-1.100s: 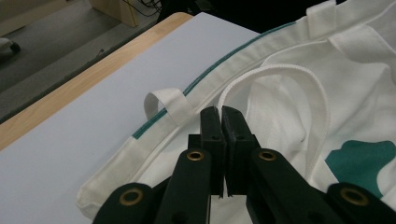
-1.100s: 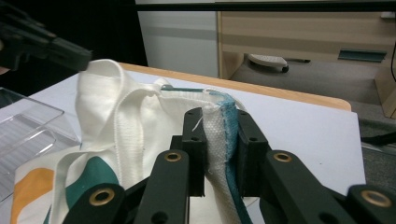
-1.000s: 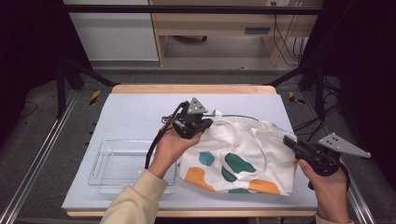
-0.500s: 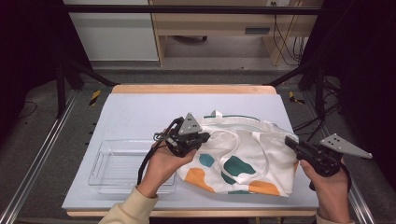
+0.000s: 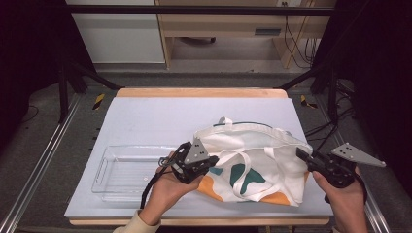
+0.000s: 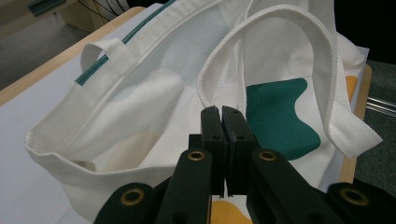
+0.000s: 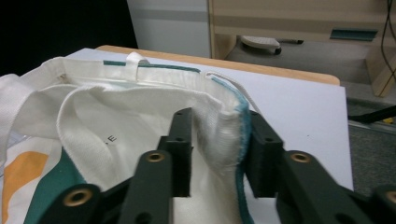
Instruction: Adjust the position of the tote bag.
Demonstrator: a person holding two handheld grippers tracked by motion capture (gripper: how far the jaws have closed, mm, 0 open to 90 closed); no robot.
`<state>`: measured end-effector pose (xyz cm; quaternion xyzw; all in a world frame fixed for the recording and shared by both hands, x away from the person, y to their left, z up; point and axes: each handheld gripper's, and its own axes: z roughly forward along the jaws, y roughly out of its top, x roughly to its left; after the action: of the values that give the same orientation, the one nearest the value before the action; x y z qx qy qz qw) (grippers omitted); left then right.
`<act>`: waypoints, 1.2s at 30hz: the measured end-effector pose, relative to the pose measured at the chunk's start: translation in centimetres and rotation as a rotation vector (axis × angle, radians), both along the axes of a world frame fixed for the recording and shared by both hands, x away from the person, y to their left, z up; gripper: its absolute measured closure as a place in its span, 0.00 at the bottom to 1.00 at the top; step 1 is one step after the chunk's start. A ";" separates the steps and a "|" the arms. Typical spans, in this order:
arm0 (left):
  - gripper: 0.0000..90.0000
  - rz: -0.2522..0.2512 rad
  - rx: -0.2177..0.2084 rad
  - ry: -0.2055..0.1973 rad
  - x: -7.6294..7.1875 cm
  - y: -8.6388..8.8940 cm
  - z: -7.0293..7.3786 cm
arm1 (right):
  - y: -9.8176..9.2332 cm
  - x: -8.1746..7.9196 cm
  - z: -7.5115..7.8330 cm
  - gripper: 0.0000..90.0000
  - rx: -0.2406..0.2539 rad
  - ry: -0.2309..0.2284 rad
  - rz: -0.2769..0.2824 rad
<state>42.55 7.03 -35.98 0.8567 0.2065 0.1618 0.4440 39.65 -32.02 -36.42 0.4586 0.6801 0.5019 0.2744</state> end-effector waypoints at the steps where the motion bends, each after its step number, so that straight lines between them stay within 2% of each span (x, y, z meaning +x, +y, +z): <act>1: 0.99 0.000 -0.001 0.002 -0.1 0.0 -0.1 | 0.0 -0.2 0.3 0.65 -0.008 -0.005 -0.005; 6: 0.99 -0.010 0.005 0.015 -0.6 0.3 -0.6 | 0.1 -0.8 2.0 0.54 -0.013 -0.028 -0.010; 13: 0.99 -0.022 0.026 0.019 -1.3 0.1 -1.3 | 0.8 -0.4 4.9 0.52 -0.057 -0.053 0.017; 16: 0.99 -0.032 0.044 0.012 -1.8 0.0 -1.5 | 1.1 0.3 6.6 0.49 -0.099 -0.044 0.054; 19: 0.99 -0.033 0.046 0.009 -2.1 0.0 -1.8 | 1.6 1.9 7.9 0.49 -0.143 -0.012 0.101; 24: 0.99 -0.035 0.044 0.011 -2.7 0.3 -2.1 | 2.1 5.0 8.5 0.52 -0.195 0.041 0.154; 26: 0.99 -0.040 0.045 0.012 -2.8 0.5 -2.2 | 2.3 6.3 8.6 0.52 -0.219 0.058 0.158; 29: 0.99 -0.046 0.054 0.012 -3.1 0.6 -2.4 | 2.6 8.2 8.5 0.54 -0.228 0.083 0.175; 32: 0.99 -0.049 0.057 0.014 -3.2 0.7 -2.6 | 2.9 9.5 8.1 0.54 -0.244 0.114 0.186; 36: 0.99 -0.049 0.054 0.018 -3.3 0.8 -2.7 | 3.5 10.4 7.3 0.56 -0.262 0.138 0.209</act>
<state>39.21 7.84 -38.71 0.8748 0.1848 0.1485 0.4226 50.04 -28.52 -29.11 0.3792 0.8008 0.4020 0.2309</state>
